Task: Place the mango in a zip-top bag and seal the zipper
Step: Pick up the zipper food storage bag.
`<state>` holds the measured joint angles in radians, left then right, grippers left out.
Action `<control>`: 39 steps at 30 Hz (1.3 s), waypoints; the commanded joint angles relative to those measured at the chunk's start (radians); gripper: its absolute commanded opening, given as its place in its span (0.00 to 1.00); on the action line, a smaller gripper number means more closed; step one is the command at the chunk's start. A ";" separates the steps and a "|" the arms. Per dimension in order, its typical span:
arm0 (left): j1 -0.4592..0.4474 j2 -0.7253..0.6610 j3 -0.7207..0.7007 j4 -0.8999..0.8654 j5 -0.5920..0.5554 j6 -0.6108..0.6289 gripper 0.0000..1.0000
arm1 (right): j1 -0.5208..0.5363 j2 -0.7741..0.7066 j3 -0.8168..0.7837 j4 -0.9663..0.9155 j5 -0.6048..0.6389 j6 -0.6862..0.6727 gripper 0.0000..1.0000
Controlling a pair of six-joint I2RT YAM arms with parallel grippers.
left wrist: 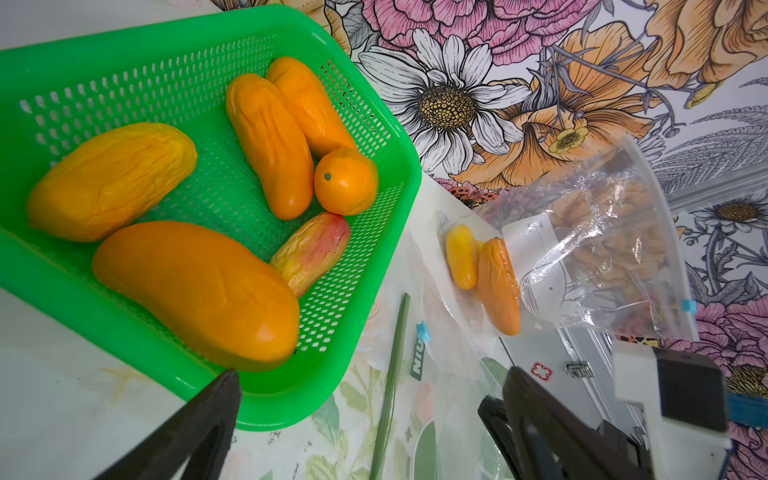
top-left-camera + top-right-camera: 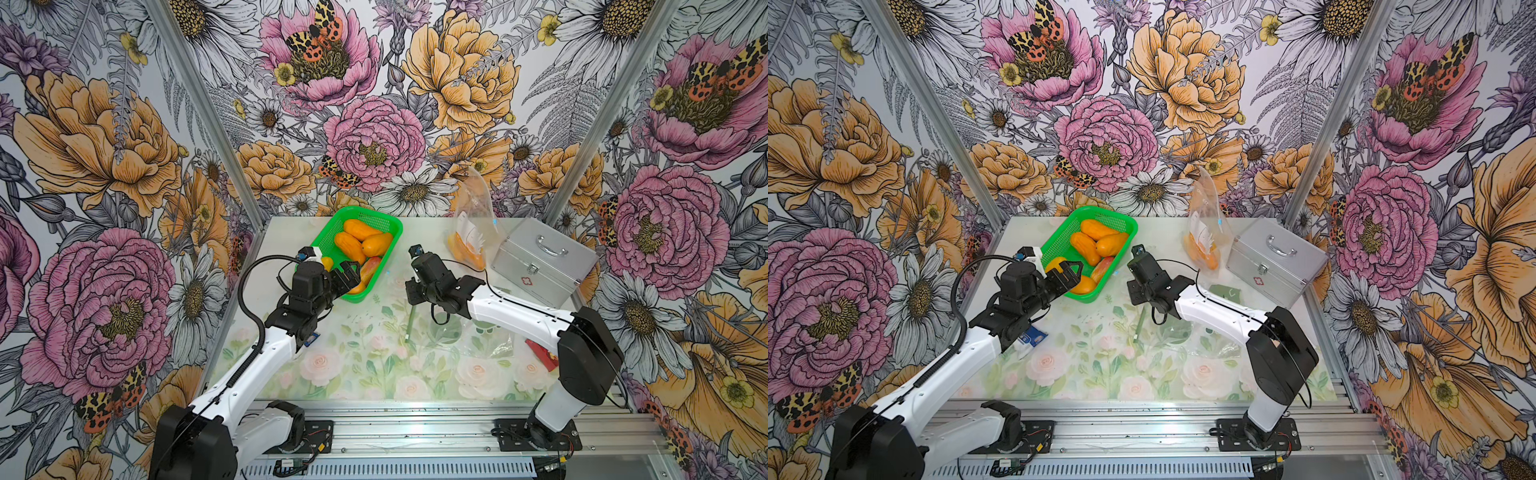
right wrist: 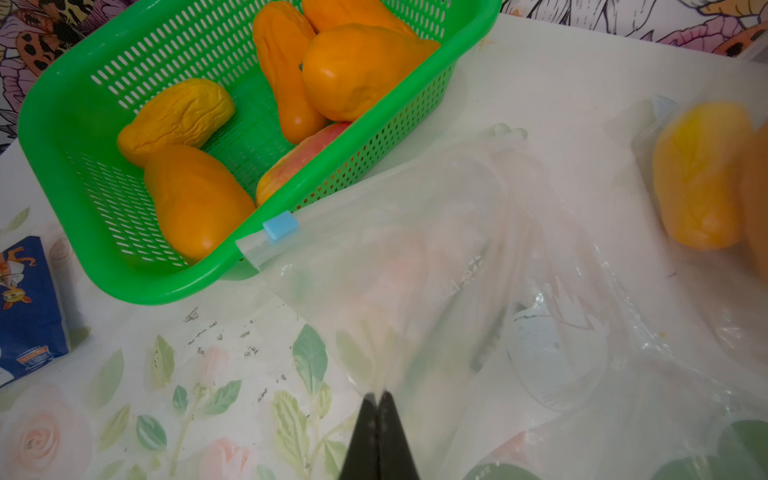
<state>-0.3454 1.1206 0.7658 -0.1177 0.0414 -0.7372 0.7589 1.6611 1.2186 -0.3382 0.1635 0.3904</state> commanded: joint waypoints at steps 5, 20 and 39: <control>-0.127 0.153 0.084 0.122 0.052 -0.133 0.99 | 0.004 -0.049 -0.066 0.121 -0.035 -0.030 0.00; -0.184 0.391 0.136 0.267 0.061 -0.289 0.97 | 0.008 -0.100 -0.125 0.157 -0.053 -0.026 0.00; -0.245 0.502 0.188 0.378 0.123 -0.254 0.16 | 0.007 -0.158 -0.175 0.160 -0.021 0.007 0.00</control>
<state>-0.5892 1.6386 0.9352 0.2302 0.1524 -1.0477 0.7605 1.5375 1.0561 -0.1951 0.1146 0.3786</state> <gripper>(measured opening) 0.178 0.042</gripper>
